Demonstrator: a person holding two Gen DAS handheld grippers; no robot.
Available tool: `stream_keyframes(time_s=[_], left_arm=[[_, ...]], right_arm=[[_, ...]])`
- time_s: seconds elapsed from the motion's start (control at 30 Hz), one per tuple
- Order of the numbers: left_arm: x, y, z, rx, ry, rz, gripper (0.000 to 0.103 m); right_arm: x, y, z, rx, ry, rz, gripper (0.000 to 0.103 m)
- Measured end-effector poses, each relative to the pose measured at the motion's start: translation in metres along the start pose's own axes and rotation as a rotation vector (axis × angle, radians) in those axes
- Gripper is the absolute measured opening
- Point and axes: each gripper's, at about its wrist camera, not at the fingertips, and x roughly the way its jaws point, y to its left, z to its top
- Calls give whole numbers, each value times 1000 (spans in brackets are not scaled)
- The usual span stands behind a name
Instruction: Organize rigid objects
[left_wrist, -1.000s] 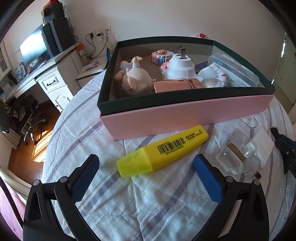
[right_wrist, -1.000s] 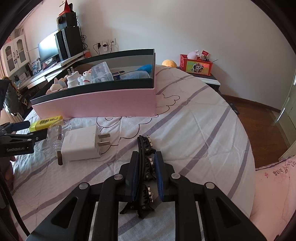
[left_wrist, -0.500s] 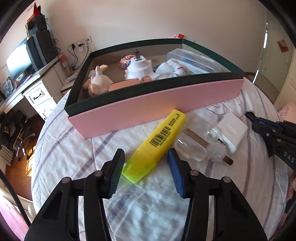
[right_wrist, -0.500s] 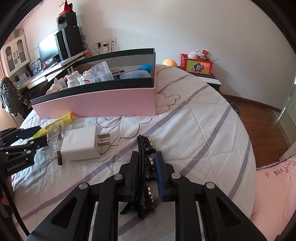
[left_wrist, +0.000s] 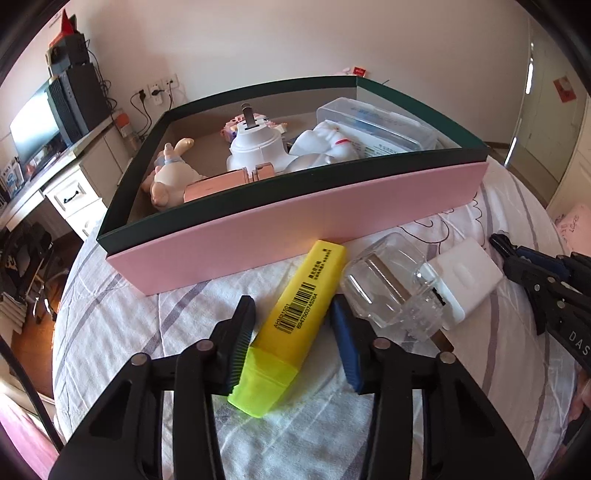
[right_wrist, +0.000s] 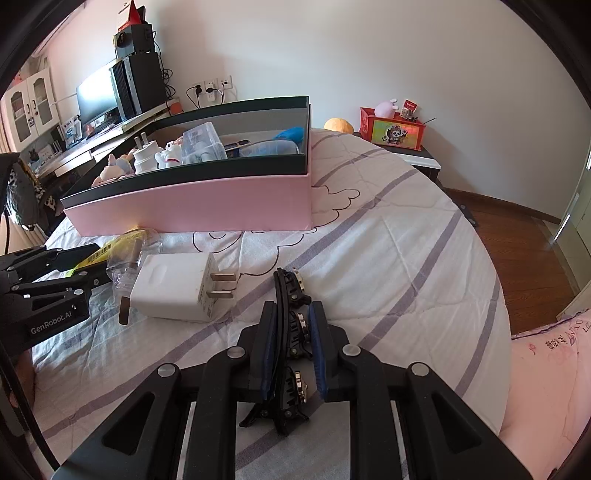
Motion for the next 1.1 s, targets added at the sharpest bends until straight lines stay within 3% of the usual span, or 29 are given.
stream_keyframes(time_s=[0.1, 0.33, 0.5, 0.77, 0.9, 1.1], left_arm=[[-8, 1, -7, -34, -9, -9, 26], [-37, 18, -37, -166, -30, -51, 26], [-67, 21, -49, -207, -78, -17, 26], [-144, 9, -42, -233, -302, 126, 26], [-174, 4, -41, -237, -377, 126, 26], [-202, 0, -40, -208, -439, 131, 26]], right_arm=[[-1, 1, 0, -1, -6, 1, 17], [-11, 4, -4, -8, -41, 35, 17], [-31, 13, -8, 24, -84, 105, 17], [-105, 51, 5, -6, -299, 190, 17], [-137, 73, 8, -45, -394, 190, 18], [-161, 91, 8, -86, -438, 195, 18]])
